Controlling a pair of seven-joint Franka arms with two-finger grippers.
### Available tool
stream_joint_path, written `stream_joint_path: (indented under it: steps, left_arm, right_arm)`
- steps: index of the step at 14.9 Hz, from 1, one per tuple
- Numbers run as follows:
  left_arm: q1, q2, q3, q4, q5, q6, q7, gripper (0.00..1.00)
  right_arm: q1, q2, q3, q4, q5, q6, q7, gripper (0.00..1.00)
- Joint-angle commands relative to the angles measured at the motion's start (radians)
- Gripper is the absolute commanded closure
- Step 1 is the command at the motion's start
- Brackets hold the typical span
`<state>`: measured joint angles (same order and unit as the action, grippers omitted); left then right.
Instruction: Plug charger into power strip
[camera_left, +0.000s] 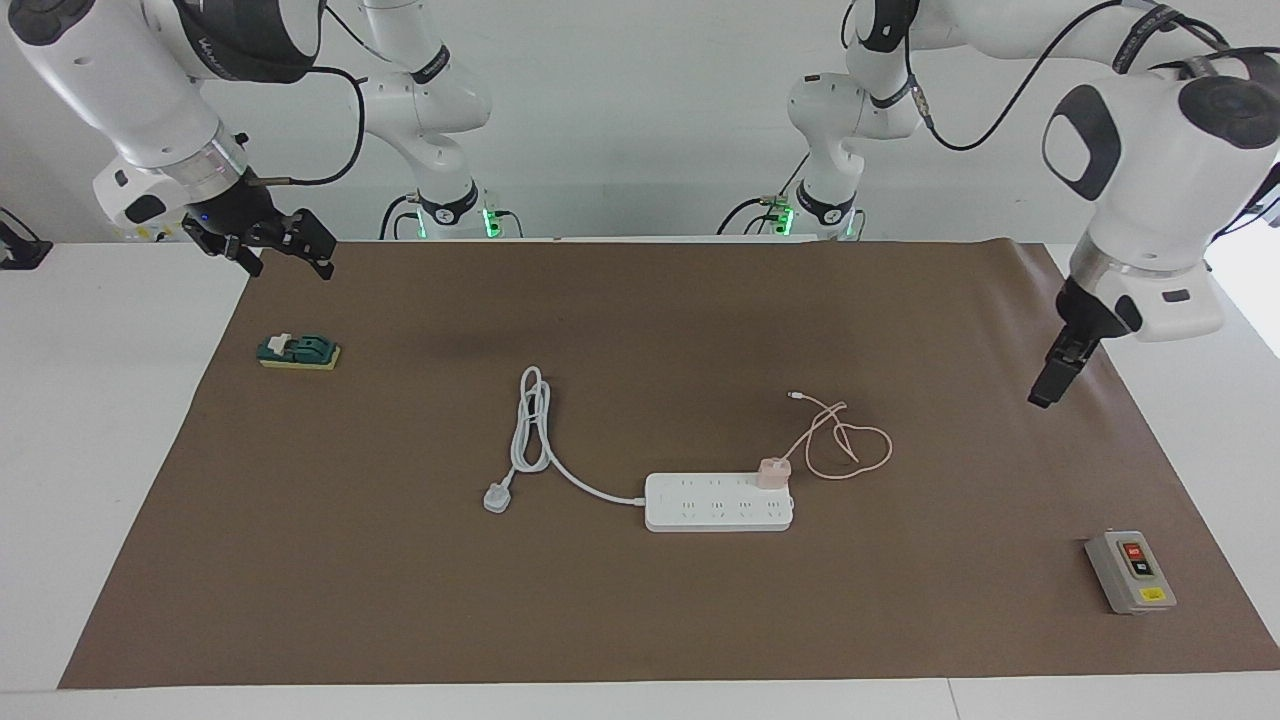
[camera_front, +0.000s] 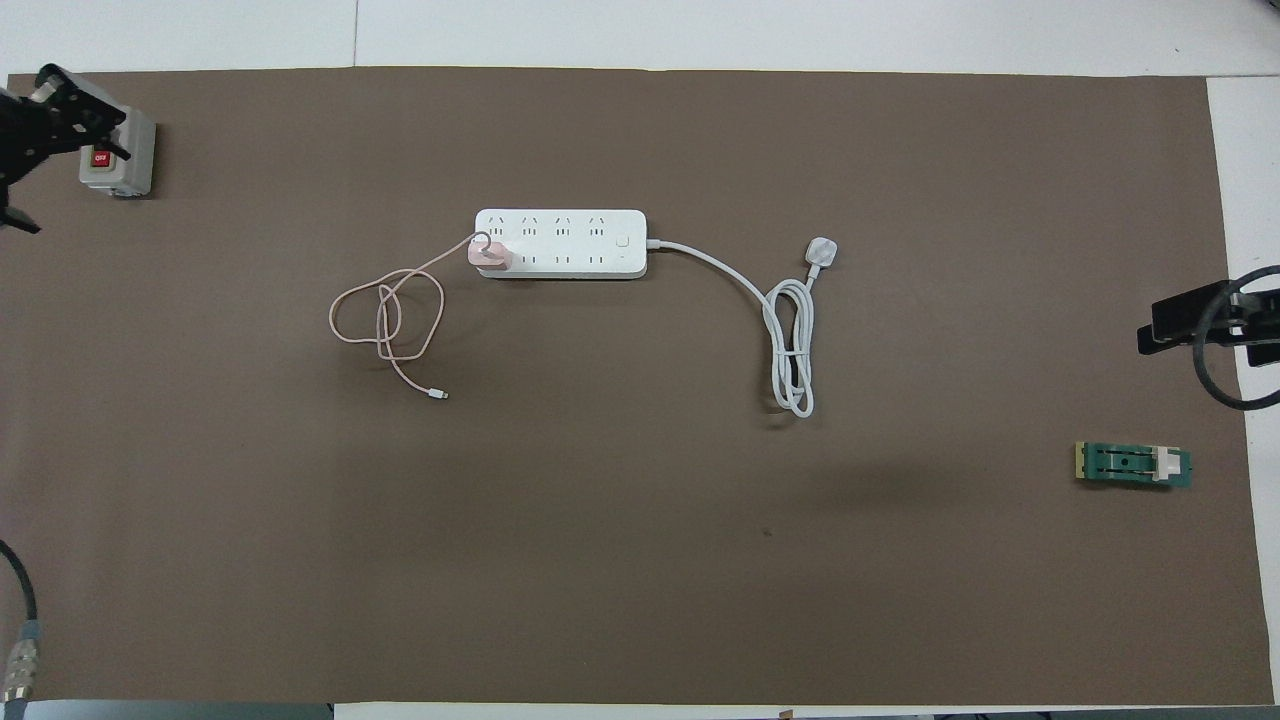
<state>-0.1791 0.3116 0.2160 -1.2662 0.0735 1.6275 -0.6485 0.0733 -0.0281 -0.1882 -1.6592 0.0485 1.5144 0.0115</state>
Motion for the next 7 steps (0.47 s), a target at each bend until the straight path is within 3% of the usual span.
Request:
stream_joint_path:
  steps: [1, 3, 7]
  left_arm:
    - [0.088, -0.09, -0.014, -0.03, -0.008, -0.081, 0.261, 0.0]
    - [0.116, -0.159, -0.014, -0.065, -0.008, -0.126, 0.343, 0.0]
    - [0.115, -0.371, -0.015, -0.224, -0.008, -0.15, 0.355, 0.0]
  right_arm:
    - [-0.004, -0.007, 0.009, 0.004, -0.012, -0.016, 0.018, 0.0]
    - [-0.004, -0.007, 0.009, 0.004, -0.012, -0.016, 0.018, 0.0]
    - [-0.004, -0.007, 0.009, 0.004, -0.012, -0.016, 0.018, 0.0]
